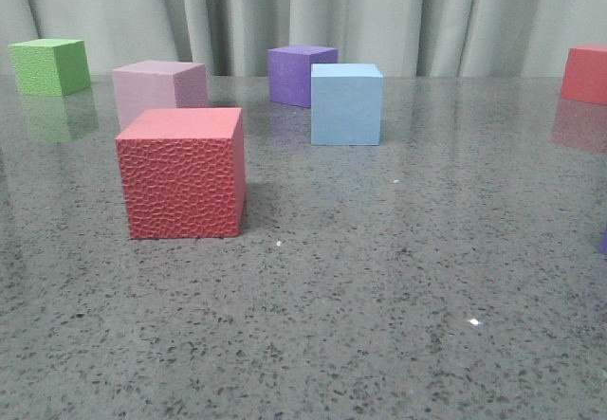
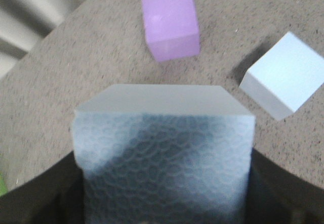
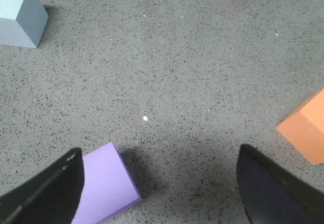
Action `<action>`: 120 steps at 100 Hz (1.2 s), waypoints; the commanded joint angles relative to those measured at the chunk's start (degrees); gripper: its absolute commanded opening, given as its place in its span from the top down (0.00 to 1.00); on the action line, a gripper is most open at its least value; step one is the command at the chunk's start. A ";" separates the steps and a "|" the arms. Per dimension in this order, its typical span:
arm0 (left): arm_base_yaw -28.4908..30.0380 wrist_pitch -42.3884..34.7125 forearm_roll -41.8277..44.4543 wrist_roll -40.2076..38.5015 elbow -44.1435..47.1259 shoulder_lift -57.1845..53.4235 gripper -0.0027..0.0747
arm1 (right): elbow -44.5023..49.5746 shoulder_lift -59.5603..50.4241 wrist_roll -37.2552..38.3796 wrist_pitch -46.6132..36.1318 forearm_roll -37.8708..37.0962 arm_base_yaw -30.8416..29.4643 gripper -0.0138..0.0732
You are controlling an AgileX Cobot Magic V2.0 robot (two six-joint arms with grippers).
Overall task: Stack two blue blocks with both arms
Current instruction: 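Lift the second blue cube and carry it above the first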
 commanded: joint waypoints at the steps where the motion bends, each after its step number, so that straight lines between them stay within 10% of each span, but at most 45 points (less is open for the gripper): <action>1: -2.57 0.98 1.51 -0.08 -4.63 -0.29 0.70 | -1.34 -0.32 -0.47 -3.59 0.36 -0.11 0.14; 120: -10.03 -2.38 -5.84 12.62 -7.38 5.92 0.69 | -1.34 -0.32 -0.47 -3.49 0.40 -0.11 0.14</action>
